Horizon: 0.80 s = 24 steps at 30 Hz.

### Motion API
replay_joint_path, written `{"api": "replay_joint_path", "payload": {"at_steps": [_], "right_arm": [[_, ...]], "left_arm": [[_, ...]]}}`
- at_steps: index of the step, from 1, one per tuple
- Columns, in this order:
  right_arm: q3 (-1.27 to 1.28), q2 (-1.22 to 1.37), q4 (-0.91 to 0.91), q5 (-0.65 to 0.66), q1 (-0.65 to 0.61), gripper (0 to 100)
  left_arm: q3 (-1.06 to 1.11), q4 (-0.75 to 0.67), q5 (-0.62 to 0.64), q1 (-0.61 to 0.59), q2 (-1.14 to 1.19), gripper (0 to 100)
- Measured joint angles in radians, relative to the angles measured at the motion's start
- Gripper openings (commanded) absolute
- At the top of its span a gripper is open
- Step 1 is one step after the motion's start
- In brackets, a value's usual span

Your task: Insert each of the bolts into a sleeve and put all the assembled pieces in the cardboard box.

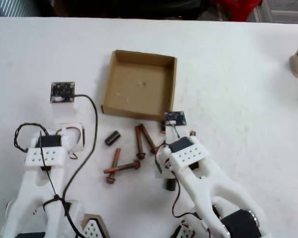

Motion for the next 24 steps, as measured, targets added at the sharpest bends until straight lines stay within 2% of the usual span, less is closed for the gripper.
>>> {"api": "replay_joint_path", "payload": {"at_steps": [5, 9, 14, 16, 20, 24], "right_arm": [[-0.064, 0.066, 0.055, 0.009, 0.000, 18.5], [-0.110, 0.066, 0.150, 0.098, 0.002, 18.3], [-0.112, 0.077, 0.175, 0.152, -0.008, 18.0], [-0.109, 0.078, 0.175, 0.153, -0.041, 14.3], [-0.089, 0.083, 0.138, 0.157, -0.104, 1.0], [-0.066, 0.083, 0.086, 0.160, -0.112, 2.4]], "left_arm": [[0.000, 0.000, -0.002, 0.000, 0.000, 2], [0.000, 0.000, -0.002, 0.000, 0.000, 2], [0.000, 0.000, -0.002, 0.000, 0.000, 2], [0.000, 0.000, -0.002, 0.000, 0.000, 2], [0.000, 0.000, -0.002, 0.000, 0.000, 2], [0.000, 0.000, -0.002, 0.000, 0.000, 2]]}}
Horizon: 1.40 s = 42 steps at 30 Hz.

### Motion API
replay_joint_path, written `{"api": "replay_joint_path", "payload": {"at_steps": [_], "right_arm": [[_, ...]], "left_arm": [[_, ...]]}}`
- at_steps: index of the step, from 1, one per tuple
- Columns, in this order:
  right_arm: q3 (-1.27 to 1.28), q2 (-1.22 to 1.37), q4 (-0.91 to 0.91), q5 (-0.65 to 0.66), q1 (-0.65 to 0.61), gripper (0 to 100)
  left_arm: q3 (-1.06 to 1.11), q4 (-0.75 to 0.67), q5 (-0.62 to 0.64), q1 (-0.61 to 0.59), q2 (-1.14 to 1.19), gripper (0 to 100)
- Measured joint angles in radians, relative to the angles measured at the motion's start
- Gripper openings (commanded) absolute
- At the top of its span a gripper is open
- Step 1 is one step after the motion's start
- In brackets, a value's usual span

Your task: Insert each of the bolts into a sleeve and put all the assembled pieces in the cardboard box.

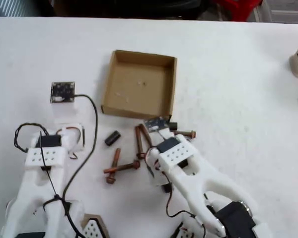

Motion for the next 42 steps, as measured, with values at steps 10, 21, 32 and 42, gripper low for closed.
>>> {"api": "replay_joint_path", "payload": {"at_steps": [10, 21, 32, 42], "right_arm": [[-0.021, -0.002, -0.005, 0.009, 0.221, 1.6], [-0.081, -0.095, -0.110, 0.183, 0.614, 1.7], [0.106, -0.095, -0.572, 0.193, 0.729, 1.8], [0.114, -0.095, -0.600, 0.338, 0.726, 1.9]], "left_arm": [[0.000, 0.000, 0.000, 0.000, 0.000, 2], [0.000, 0.000, 0.000, 0.000, 0.000, 2], [0.000, 0.000, 0.000, 0.000, 0.000, 2], [0.000, 0.000, 0.000, 0.000, 0.000, 2]]}}
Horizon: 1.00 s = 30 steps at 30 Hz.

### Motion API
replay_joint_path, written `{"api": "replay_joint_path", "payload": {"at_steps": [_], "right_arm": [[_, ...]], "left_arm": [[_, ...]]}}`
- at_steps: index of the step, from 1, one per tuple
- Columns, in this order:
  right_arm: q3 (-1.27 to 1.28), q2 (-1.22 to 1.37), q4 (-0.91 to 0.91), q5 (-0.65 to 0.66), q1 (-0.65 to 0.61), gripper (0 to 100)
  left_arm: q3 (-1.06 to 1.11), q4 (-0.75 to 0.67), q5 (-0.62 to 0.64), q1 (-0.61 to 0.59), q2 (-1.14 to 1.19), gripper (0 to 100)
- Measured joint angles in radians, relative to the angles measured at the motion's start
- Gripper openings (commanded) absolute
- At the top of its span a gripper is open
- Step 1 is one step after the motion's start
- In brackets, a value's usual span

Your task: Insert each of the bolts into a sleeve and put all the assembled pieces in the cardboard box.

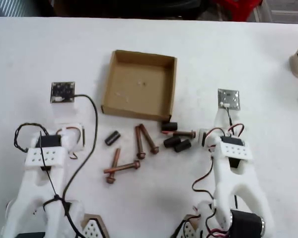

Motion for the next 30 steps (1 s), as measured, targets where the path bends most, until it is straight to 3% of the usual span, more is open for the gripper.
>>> {"api": "replay_joint_path", "payload": {"at_steps": [6, 13, 17, 22, 30], "right_arm": [[0.000, 0.000, 0.000, 0.017, 0.003, 2.2], [-0.012, -0.002, 0.107, 0.020, -0.012, 19.9], [-0.044, -0.002, 0.206, 0.020, -0.018, 14.8], [-0.048, -0.002, 0.166, 0.020, -0.021, 1.2], [-0.048, -0.002, 0.071, 0.020, -0.038, 8.7]], "left_arm": [[0.000, 0.000, 0.000, 0.000, 0.000, 2], [0.000, 0.000, 0.000, 0.000, 0.000, 2], [0.000, 0.000, 0.000, 0.000, 0.000, 2], [0.000, 0.000, 0.000, 0.000, 0.000, 2], [0.000, 0.000, 0.000, 0.000, 0.000, 2]]}}
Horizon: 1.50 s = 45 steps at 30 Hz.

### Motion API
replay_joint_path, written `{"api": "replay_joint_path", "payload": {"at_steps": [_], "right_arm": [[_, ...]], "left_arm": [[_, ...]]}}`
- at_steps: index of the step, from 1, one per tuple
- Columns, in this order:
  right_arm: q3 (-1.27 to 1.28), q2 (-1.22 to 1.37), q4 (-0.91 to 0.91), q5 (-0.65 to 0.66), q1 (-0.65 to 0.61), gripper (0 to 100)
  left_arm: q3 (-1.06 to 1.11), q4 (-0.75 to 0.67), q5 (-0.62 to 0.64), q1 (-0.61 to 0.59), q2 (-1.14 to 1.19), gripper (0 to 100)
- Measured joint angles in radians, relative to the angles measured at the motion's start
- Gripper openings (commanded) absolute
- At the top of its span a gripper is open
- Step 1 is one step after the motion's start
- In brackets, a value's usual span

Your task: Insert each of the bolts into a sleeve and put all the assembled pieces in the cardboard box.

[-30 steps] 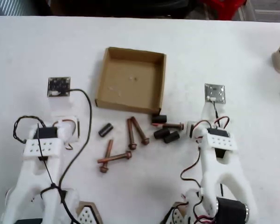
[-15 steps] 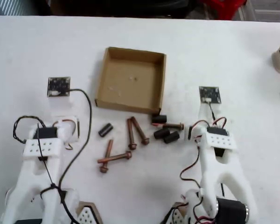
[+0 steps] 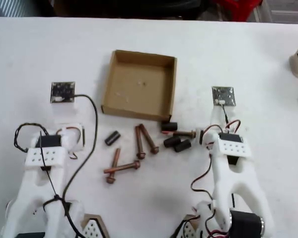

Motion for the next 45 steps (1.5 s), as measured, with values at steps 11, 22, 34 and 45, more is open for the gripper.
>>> {"api": "replay_joint_path", "payload": {"at_steps": [11, 22, 34, 45], "right_arm": [[-0.005, 0.020, -0.040, 0.000, -0.009, 9.1], [-0.209, 0.287, 0.028, 0.124, -0.028, 9.2], [-0.218, 0.298, 0.049, 0.245, -0.028, 11.9], [-0.219, 0.275, 0.100, 0.249, -0.028, 15.5]], "left_arm": [[0.000, 0.000, 0.000, 0.000, 0.000, 2], [0.000, 0.000, 0.000, 0.000, 0.000, 2], [0.000, 0.000, 0.000, 0.000, 0.000, 2], [0.000, 0.000, 0.000, 0.000, 0.000, 2]]}}
